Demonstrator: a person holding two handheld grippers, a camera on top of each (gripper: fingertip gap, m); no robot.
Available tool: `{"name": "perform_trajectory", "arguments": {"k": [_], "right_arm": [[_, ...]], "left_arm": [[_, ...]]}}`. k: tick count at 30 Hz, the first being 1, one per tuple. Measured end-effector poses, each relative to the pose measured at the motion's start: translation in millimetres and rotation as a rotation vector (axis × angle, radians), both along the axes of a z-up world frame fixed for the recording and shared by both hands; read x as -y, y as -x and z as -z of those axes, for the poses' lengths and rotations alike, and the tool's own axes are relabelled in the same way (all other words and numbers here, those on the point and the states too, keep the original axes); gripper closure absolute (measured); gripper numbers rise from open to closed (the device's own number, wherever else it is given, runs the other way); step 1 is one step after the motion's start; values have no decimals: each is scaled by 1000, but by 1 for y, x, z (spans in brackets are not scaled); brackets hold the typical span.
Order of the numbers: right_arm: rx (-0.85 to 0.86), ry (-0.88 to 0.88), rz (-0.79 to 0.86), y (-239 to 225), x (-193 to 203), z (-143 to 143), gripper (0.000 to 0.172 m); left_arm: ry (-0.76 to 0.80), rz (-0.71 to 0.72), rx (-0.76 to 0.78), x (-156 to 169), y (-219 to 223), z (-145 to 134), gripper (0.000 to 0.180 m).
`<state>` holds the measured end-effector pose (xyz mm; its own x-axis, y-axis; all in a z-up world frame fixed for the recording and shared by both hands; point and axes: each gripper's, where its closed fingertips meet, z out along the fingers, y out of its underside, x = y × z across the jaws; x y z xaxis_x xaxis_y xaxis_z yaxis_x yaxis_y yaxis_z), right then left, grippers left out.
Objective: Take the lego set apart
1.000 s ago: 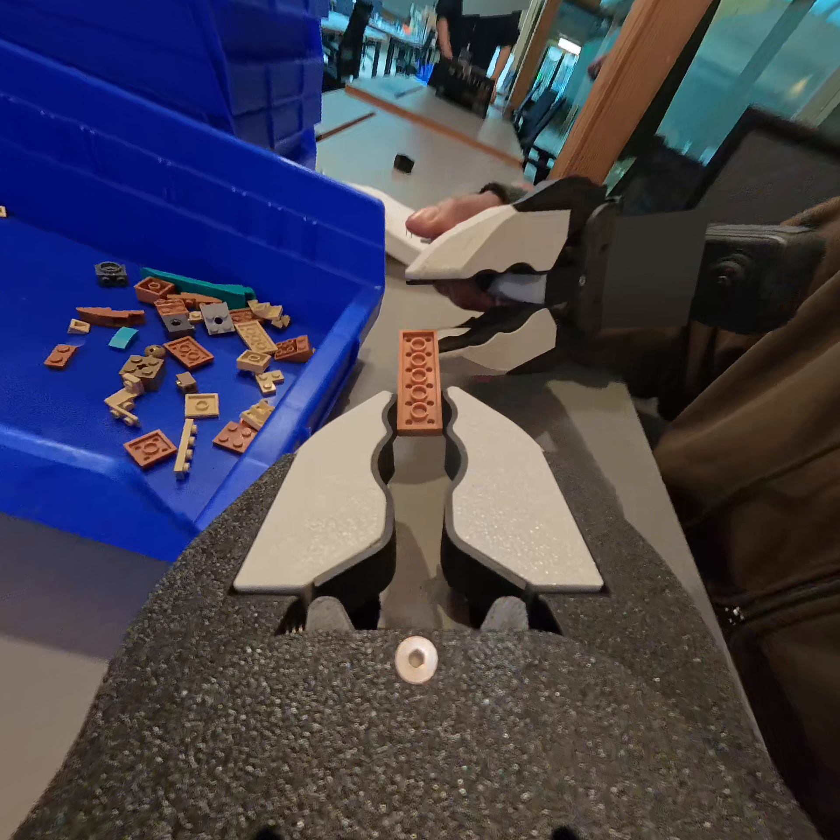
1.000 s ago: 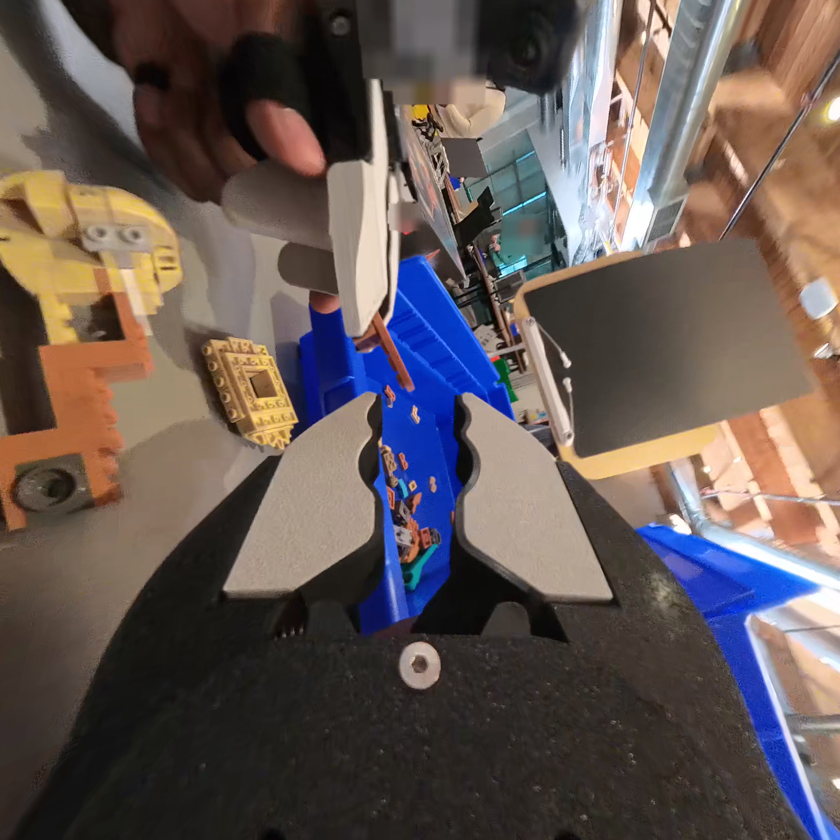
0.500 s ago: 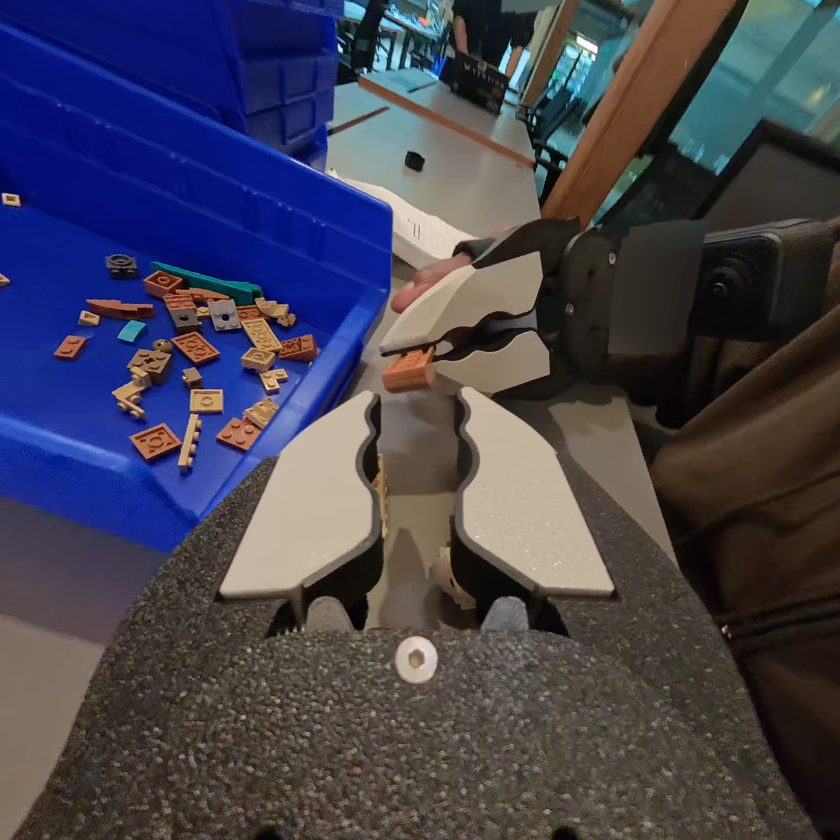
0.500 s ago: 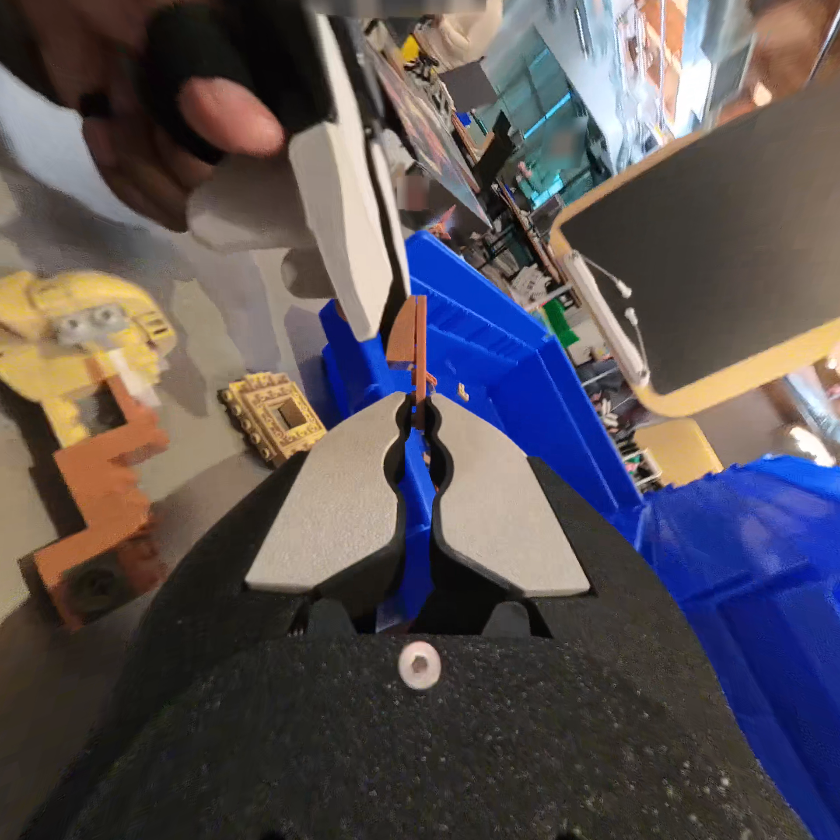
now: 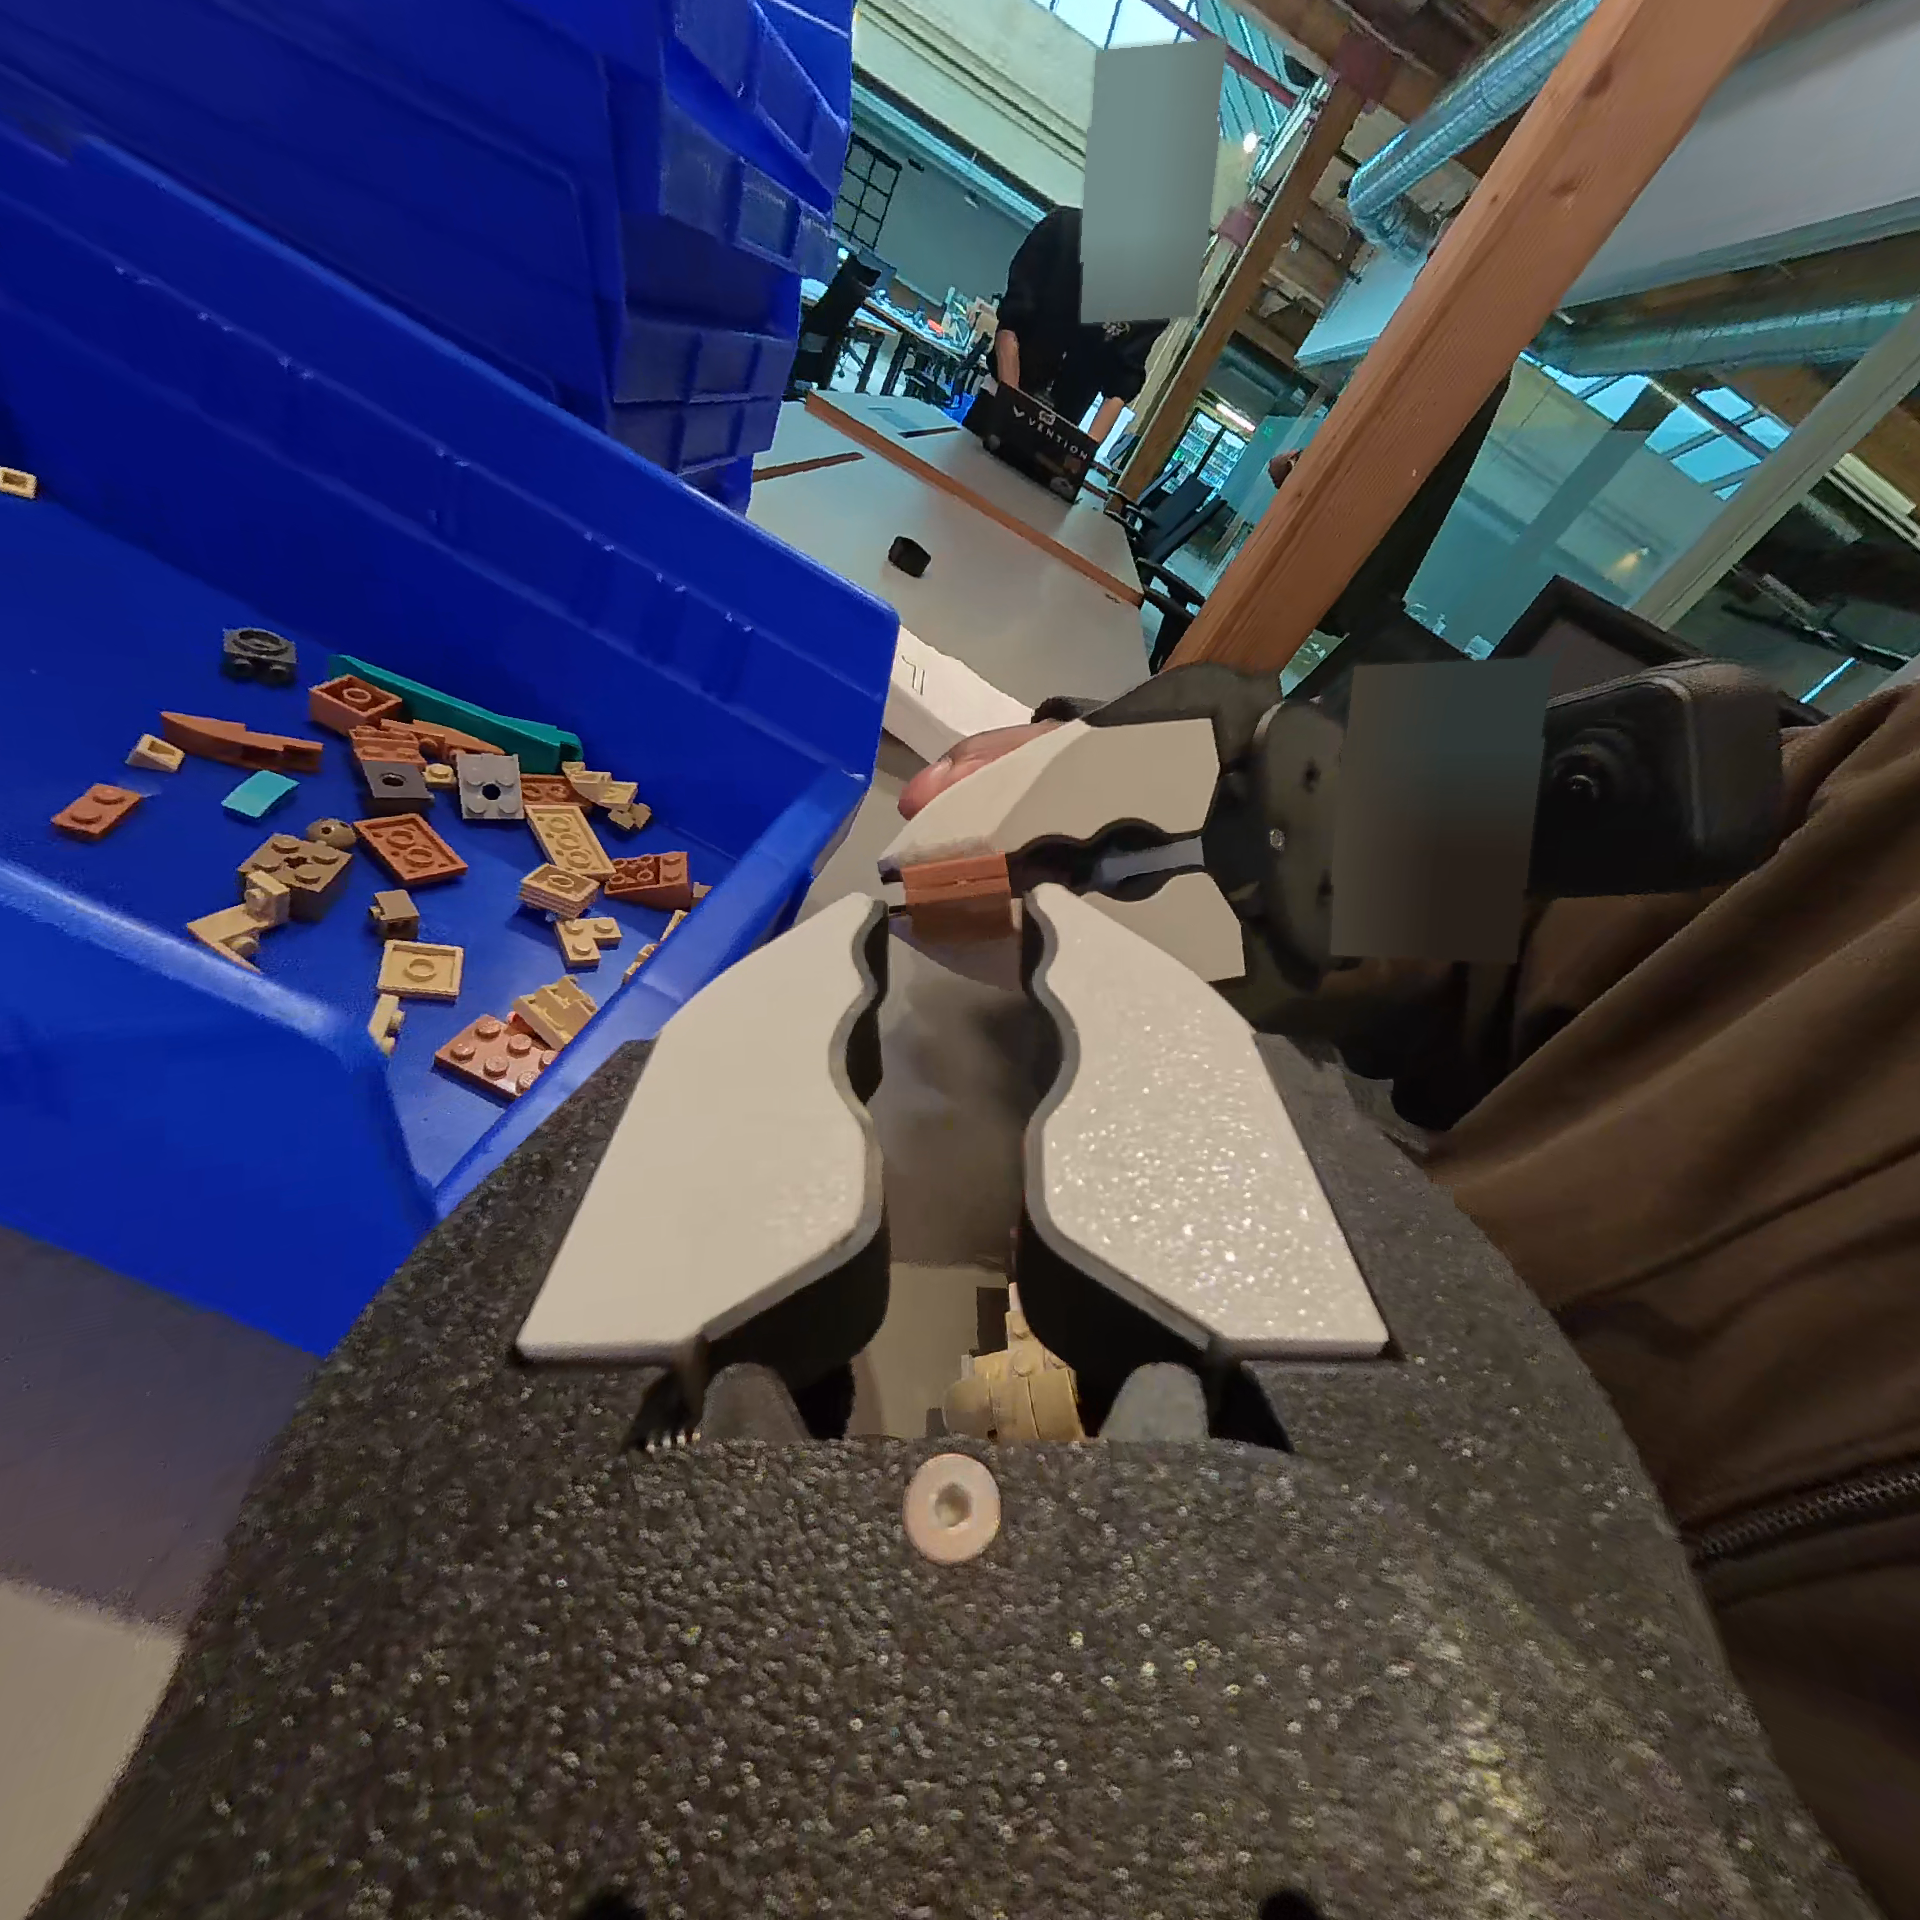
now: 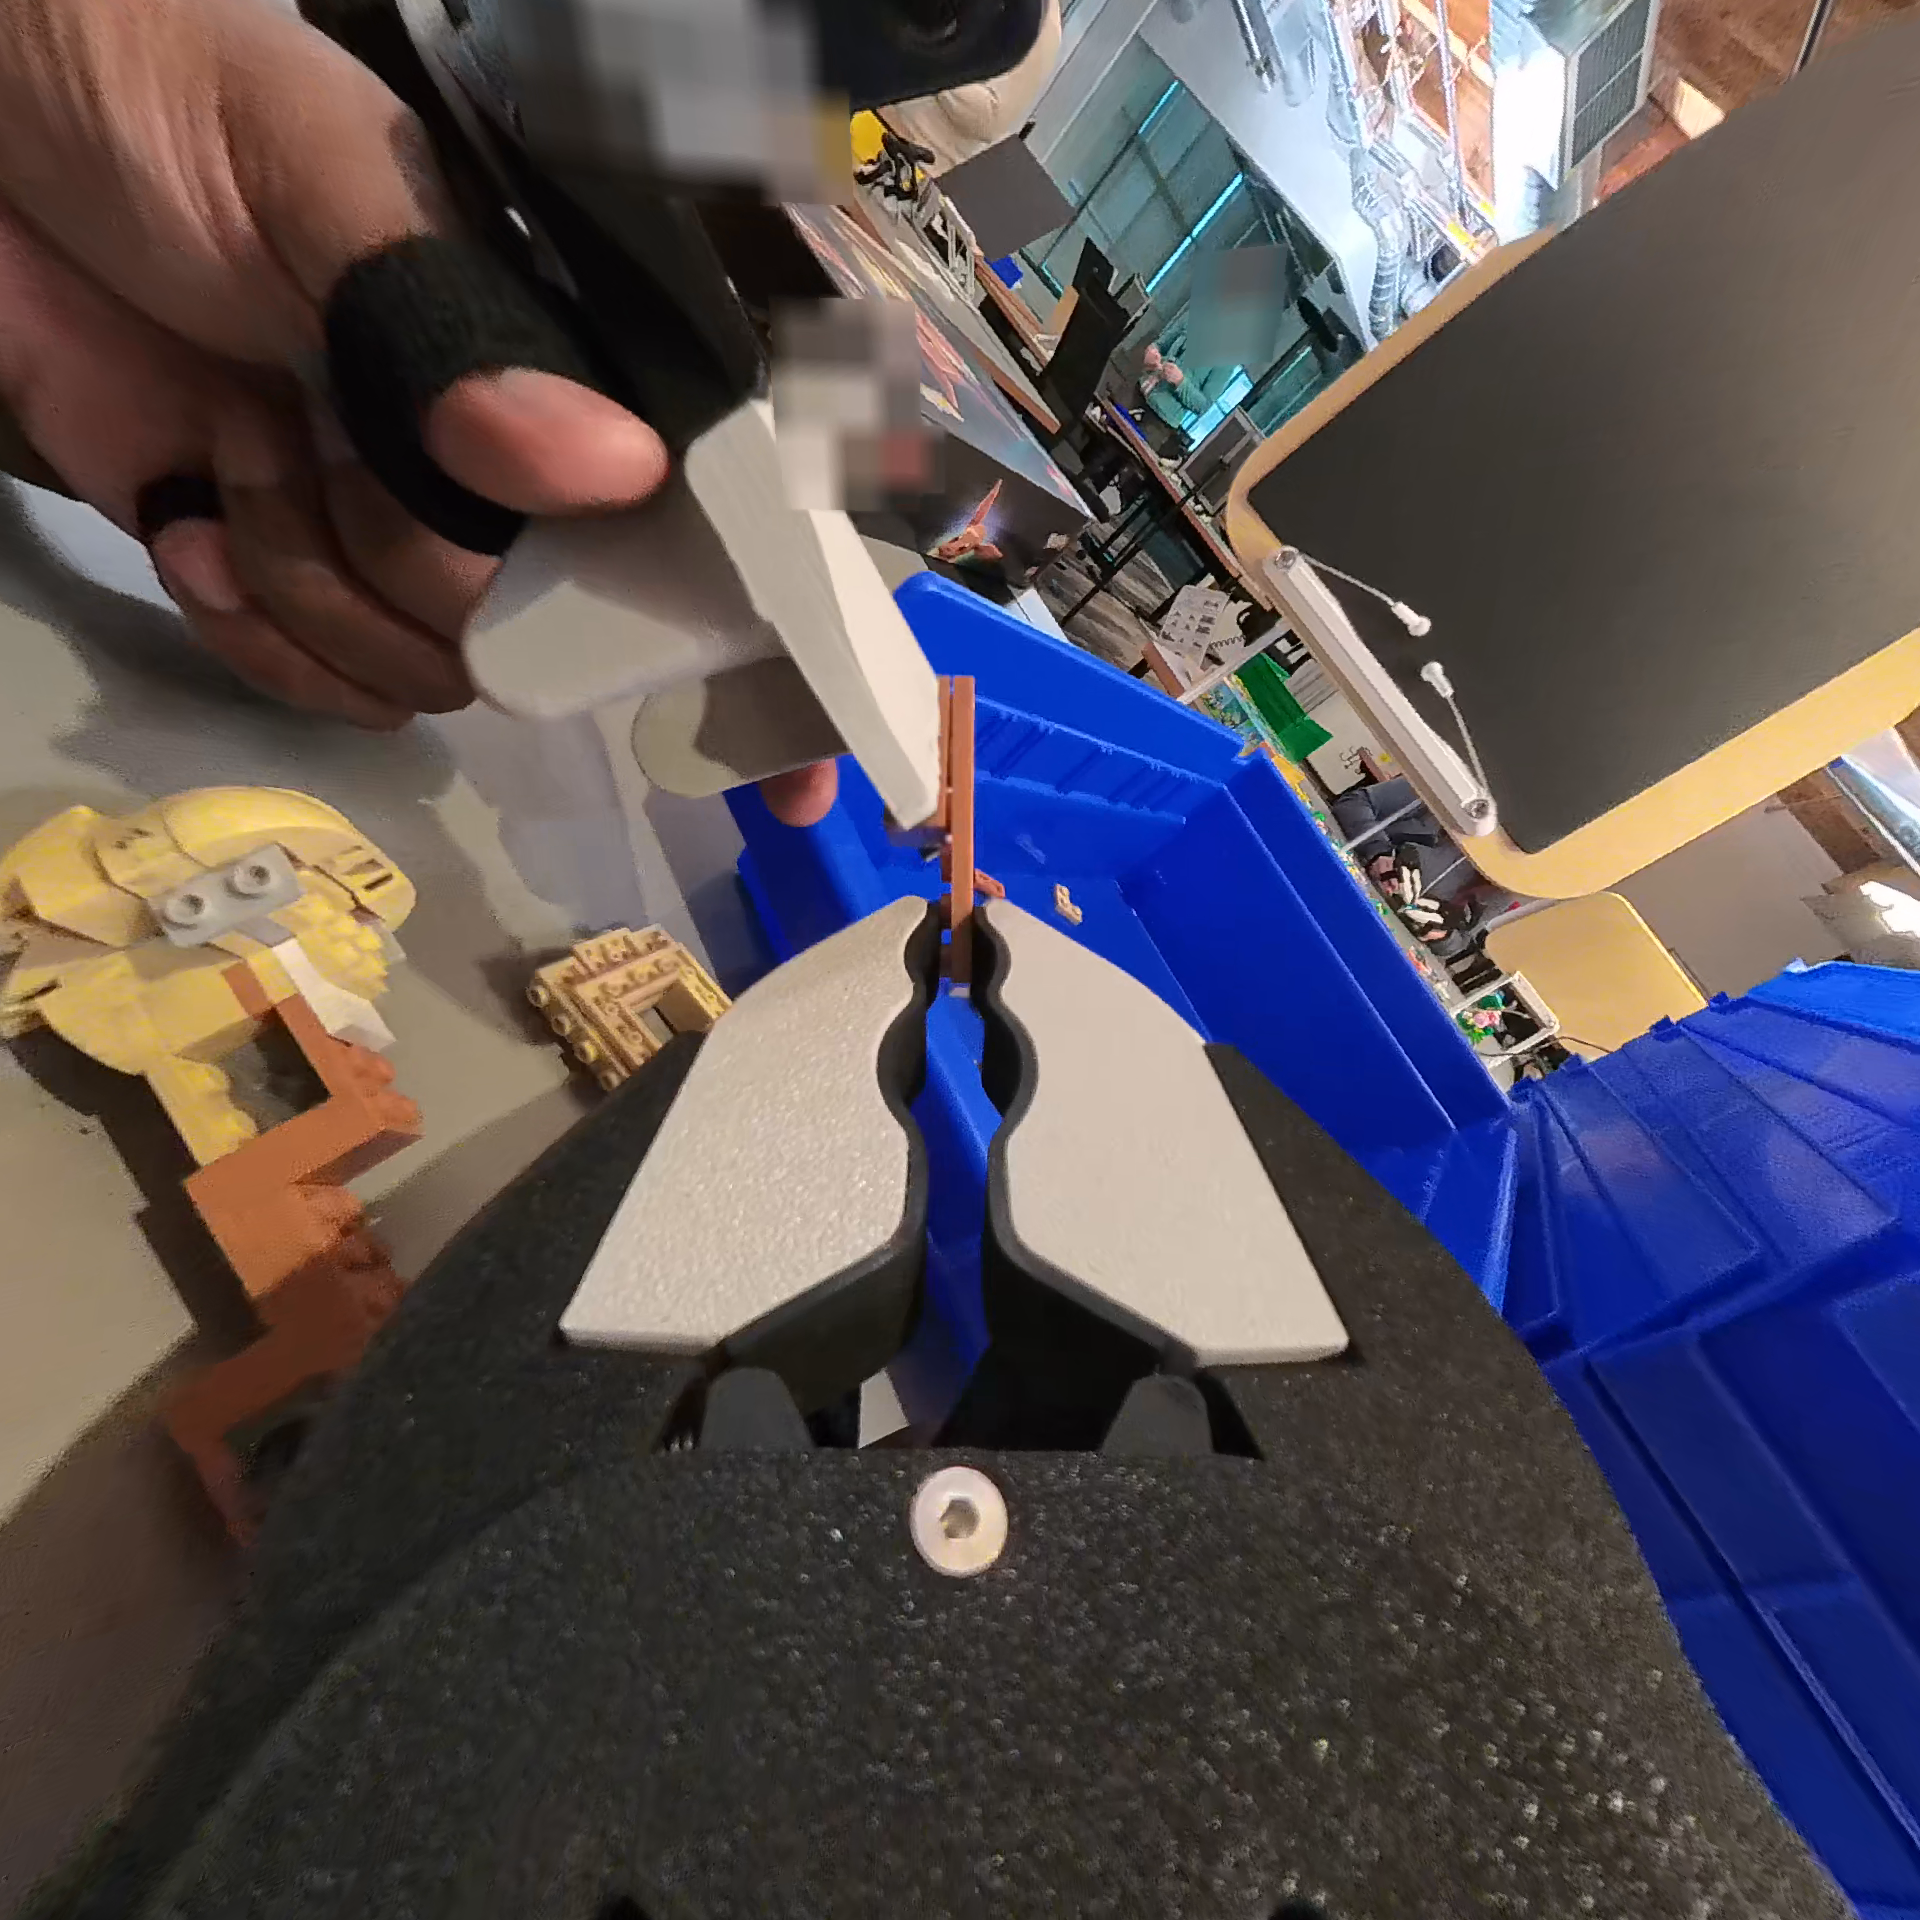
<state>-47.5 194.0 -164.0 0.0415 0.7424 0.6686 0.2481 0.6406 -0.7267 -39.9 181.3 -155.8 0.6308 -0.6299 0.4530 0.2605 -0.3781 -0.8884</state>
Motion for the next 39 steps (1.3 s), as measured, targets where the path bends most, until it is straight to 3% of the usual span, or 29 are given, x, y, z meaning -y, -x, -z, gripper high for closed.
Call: {"name": "perform_trajectory", "arguments": {"k": [6,10,13,15,25,28,34,39], "right_arm": [[-1,-17,-45,-2,5,-3,167],[-21,111,-18,-8,-14,-13,167],[-21,258,1,-15,-35,-16,167],[-18,268,21,-15,-42,-14,167],[59,278,296,-4,-75,7,167],[61,273,367,-5,-87,8,158],[5,358,195,-7,-67,-6,153],[18,573,-216,-10,-8,-18,152]], "left_arm": [[-61,38,-67,6,-4,-3,164],[-57,64,-146,11,2,-1,164],[-74,60,-69,11,12,-14,164],[-108,80,-35,14,12,-20,164],[-140,91,-9,14,4,-21,164],[-135,86,-9,13,3,-20,164],[-164,71,-60,12,5,-16,164],[-277,89,-227,17,4,-12,164]]}}
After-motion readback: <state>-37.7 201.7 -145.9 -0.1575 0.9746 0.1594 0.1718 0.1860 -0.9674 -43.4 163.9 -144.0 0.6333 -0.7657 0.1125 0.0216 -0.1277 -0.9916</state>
